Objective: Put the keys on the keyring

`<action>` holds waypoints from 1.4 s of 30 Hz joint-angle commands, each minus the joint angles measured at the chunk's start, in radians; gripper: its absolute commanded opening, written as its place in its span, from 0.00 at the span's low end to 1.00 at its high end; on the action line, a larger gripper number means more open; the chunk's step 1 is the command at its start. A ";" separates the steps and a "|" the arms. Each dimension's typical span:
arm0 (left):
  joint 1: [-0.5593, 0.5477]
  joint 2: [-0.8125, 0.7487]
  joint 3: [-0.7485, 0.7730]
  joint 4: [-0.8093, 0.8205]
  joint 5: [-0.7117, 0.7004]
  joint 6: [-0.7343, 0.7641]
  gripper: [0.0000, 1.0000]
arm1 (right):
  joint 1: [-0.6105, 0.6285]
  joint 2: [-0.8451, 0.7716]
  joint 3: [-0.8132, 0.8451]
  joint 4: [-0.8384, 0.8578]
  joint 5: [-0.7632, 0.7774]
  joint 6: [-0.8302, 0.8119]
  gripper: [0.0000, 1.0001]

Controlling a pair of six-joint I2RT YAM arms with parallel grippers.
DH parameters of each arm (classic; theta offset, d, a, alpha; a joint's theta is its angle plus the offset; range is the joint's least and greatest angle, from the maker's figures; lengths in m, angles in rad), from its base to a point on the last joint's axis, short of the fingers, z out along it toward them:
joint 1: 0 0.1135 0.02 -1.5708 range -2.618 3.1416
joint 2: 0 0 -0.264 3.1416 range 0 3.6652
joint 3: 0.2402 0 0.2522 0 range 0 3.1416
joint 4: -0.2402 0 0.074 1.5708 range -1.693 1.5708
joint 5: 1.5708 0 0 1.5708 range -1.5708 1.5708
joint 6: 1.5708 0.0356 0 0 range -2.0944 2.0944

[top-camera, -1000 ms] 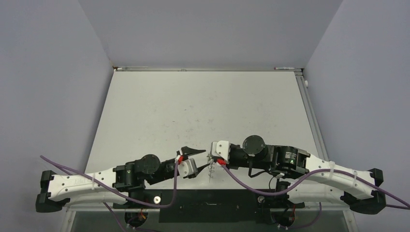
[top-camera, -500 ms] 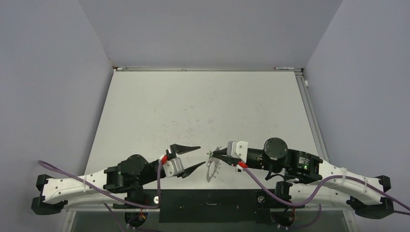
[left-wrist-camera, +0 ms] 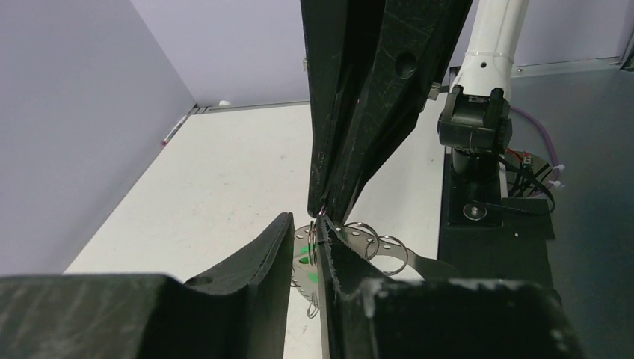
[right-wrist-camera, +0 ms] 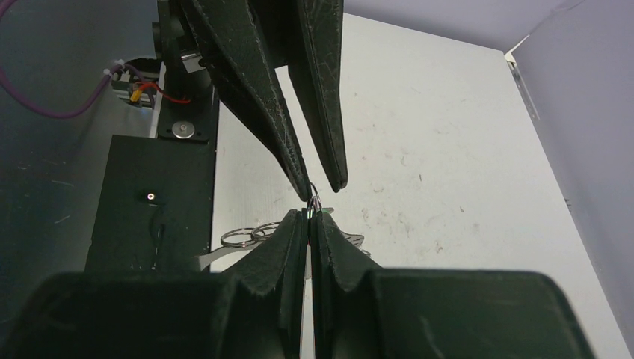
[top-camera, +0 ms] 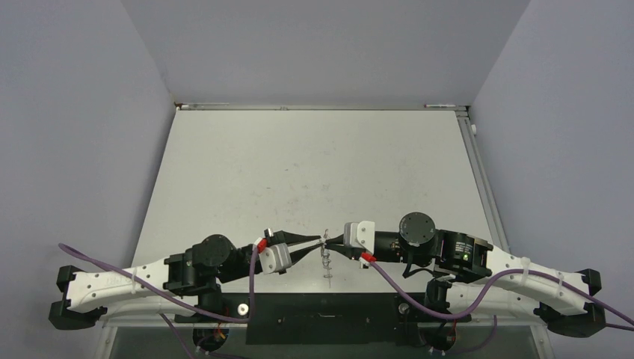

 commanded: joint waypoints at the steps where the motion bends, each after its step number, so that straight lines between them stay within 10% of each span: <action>1: 0.001 0.006 0.043 -0.006 0.016 0.008 0.14 | 0.003 -0.005 0.040 0.048 -0.025 0.000 0.05; 11: 0.001 -0.046 0.029 -0.075 0.017 -0.008 0.37 | 0.002 -0.011 0.052 0.045 -0.018 -0.002 0.05; 42: 0.007 0.015 0.023 -0.036 0.014 0.005 0.00 | 0.003 -0.063 -0.013 0.177 0.082 0.031 0.05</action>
